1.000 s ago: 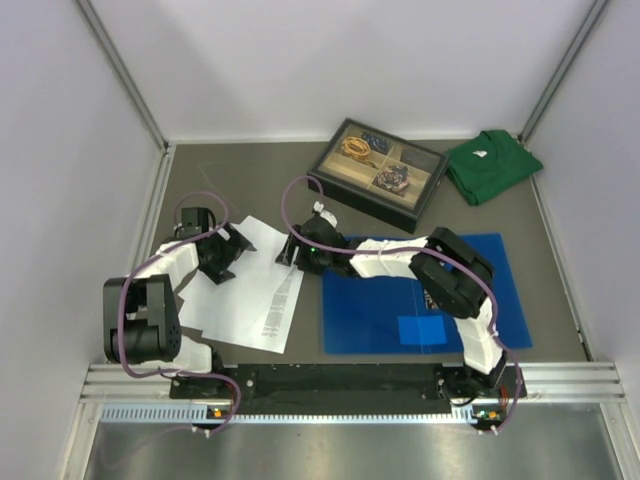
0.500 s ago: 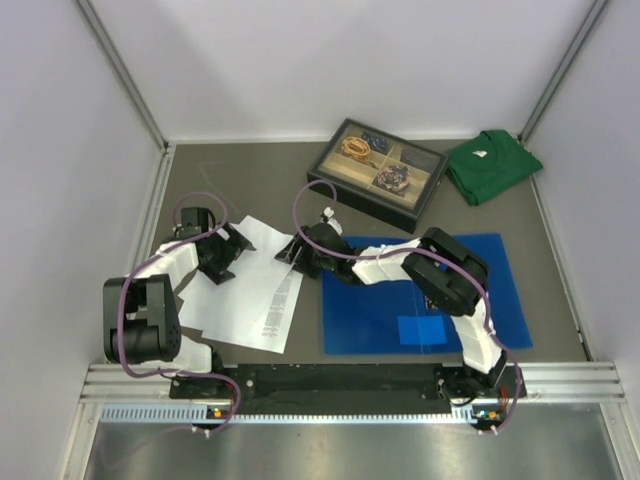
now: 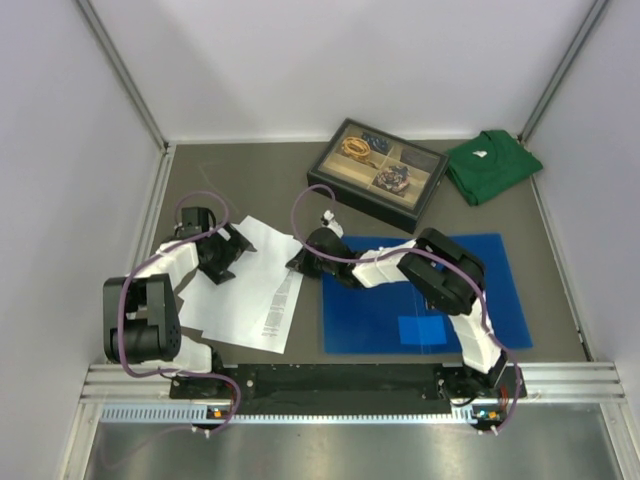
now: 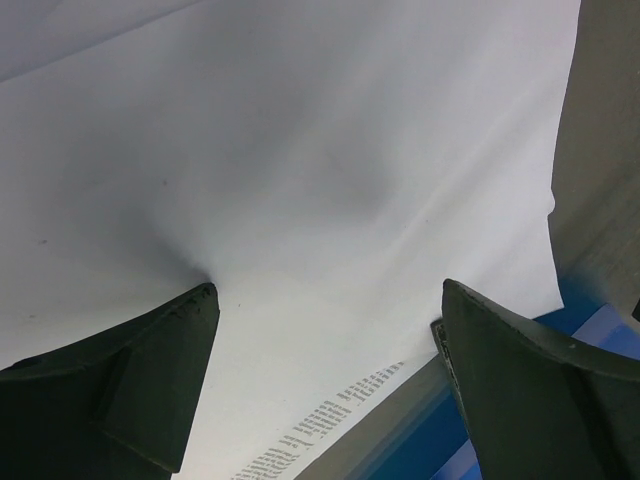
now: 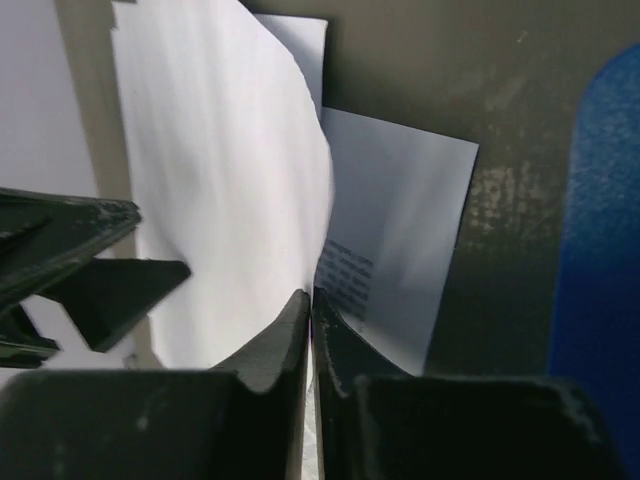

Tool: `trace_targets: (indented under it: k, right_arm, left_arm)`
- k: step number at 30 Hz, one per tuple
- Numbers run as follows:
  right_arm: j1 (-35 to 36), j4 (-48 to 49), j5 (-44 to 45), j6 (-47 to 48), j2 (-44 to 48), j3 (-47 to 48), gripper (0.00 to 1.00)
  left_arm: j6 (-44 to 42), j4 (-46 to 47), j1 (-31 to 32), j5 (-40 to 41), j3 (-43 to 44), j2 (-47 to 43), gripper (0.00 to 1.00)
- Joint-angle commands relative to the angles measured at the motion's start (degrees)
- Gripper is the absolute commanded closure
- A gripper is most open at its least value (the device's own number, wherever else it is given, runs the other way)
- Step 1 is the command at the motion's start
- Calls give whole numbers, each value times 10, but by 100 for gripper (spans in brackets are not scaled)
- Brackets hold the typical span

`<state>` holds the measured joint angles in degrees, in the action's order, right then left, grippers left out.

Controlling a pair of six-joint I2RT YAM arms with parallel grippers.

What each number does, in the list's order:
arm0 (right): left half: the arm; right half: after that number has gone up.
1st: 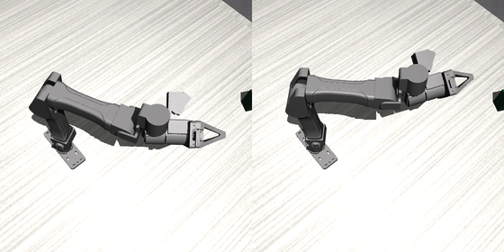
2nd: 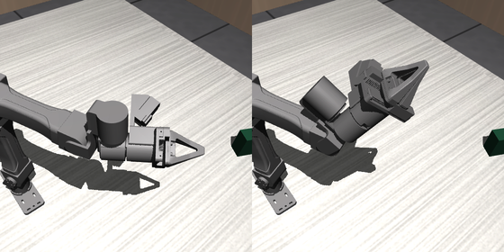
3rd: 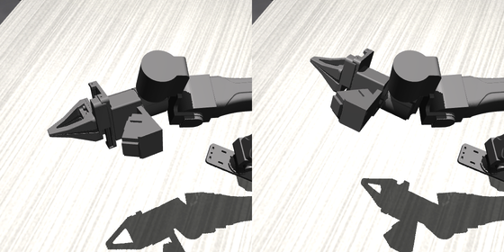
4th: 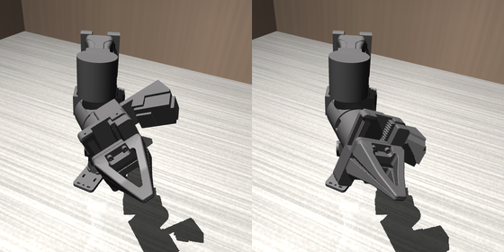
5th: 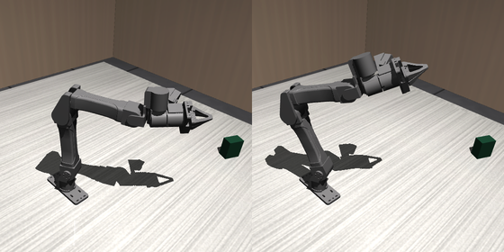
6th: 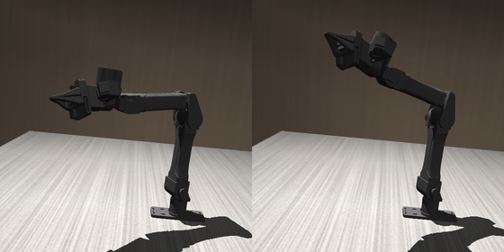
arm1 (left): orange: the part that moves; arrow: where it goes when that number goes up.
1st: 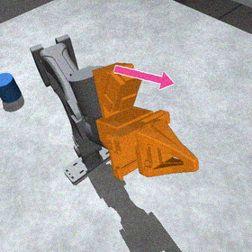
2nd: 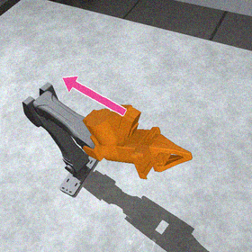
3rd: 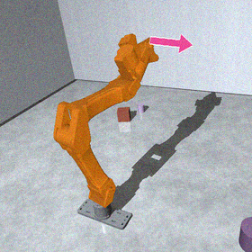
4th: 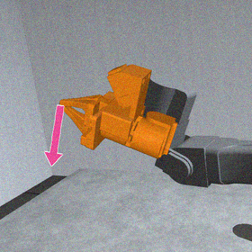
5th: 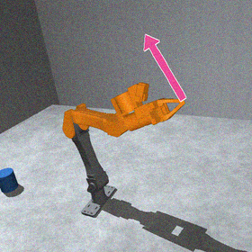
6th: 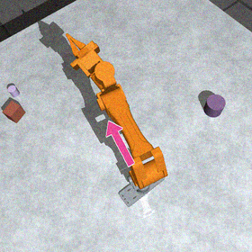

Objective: Put the files into the folder

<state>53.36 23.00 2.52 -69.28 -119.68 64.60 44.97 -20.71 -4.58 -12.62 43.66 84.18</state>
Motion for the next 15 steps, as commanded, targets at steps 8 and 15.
trace_targets:
  k: [8,15]
  right_arm:
    - [24,-228,31,174,65,157,100]
    - [8,-398,-64,213,114,215,100]
  left_arm:
    - [-76,-78,7,57,63,-94,2]
    - [-108,-116,43,87,137,-168,2]
